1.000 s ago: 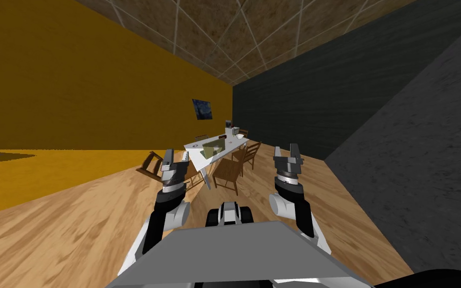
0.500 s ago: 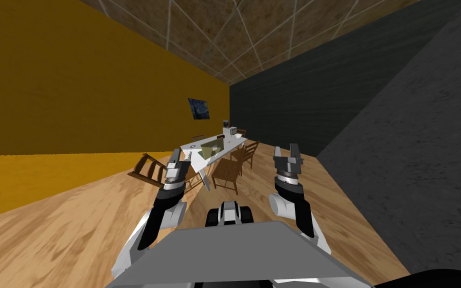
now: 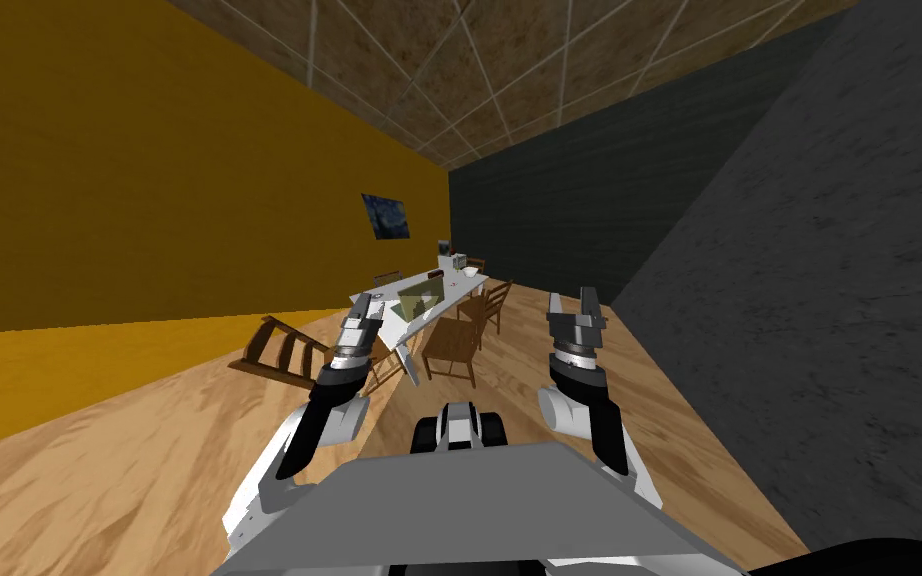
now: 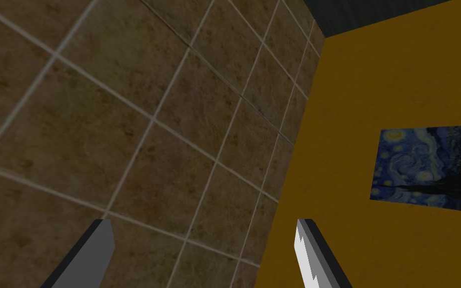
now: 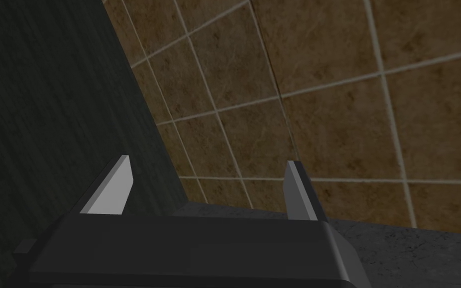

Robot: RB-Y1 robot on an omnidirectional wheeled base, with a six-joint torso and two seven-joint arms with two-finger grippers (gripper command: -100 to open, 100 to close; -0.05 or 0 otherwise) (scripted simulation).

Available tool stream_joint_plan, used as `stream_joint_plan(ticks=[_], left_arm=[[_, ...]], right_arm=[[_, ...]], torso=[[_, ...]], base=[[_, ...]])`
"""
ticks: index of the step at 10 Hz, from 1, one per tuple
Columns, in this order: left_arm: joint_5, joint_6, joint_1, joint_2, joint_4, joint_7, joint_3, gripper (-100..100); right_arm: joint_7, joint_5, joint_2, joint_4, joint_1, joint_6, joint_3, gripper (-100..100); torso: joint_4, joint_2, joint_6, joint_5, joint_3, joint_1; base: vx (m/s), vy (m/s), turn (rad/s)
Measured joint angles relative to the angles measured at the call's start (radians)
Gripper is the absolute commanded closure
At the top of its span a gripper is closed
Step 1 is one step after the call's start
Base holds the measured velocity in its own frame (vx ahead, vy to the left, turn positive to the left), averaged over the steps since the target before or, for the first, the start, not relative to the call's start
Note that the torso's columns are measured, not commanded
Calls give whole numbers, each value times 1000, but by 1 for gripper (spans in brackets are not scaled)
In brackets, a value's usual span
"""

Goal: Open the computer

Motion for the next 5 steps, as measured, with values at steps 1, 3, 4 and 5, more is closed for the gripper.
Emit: stream_joint_plan(ticks=[1, 3, 4, 5], left_arm=[[-4, 20, -14, 8, 6, -7, 6, -100], [-9, 64, -39, 24, 12, -17, 22, -100], [-12, 87, -53, 31, 18, -22, 30, -100], [-15, 107, -67, 37, 27, -27, 37, -100]], right_arm=[[0, 0, 0, 0, 0, 0, 0, 0], [0, 0, 0, 0, 0, 0, 0, 0], [0, 0, 0, 0, 0, 0, 0, 0], [0, 0, 0, 0, 0, 0, 0, 0]], torso=[[0, 0, 0, 0, 0, -1], [0, 0, 0, 0, 0, 0], [0, 0, 0, 0, 0, 0], [0, -1, 0, 0, -1, -2]], base=[[-8, 110, -216], [-30, 116, -189], [-15, 96, -194], [-15, 94, -211]])
